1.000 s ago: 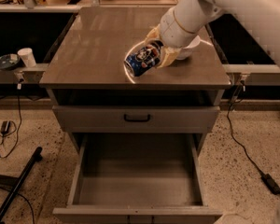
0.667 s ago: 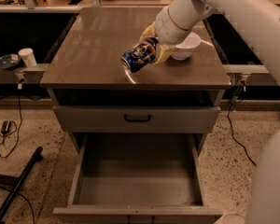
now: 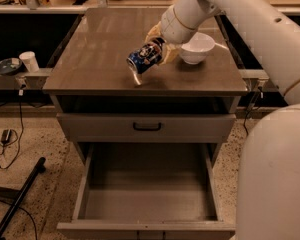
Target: Pick pepsi can from middle drawer and place on counter
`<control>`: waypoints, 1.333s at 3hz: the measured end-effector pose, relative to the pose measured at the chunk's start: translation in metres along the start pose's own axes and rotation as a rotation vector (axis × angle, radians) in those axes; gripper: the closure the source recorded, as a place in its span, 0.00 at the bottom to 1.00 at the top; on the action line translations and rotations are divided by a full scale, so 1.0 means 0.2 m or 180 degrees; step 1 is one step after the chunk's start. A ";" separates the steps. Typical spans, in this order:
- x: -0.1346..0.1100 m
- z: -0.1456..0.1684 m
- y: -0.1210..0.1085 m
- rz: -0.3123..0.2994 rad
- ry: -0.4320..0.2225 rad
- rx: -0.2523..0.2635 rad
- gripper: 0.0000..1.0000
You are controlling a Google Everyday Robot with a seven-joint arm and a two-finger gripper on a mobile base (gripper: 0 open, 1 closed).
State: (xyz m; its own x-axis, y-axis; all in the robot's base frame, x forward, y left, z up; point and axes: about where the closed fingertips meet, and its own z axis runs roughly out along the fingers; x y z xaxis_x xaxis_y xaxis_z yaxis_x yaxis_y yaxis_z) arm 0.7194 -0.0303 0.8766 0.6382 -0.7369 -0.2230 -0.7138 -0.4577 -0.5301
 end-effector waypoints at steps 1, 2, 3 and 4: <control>0.00 0.00 0.00 0.0000 0.0000 0.0000 0.81; 0.00 0.00 0.00 0.0000 0.0000 0.0000 0.58; 0.00 0.00 0.00 0.0000 0.0000 0.0000 0.34; 0.00 0.00 0.00 0.0000 0.0000 0.0000 0.11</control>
Offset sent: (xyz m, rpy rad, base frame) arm 0.0000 0.0000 0.0000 0.0000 0.0000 0.0000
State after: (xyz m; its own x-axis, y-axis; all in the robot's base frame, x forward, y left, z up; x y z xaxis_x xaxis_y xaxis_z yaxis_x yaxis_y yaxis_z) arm 0.7195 -0.0302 0.8765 0.6382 -0.7368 -0.2231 -0.7138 -0.4578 -0.5300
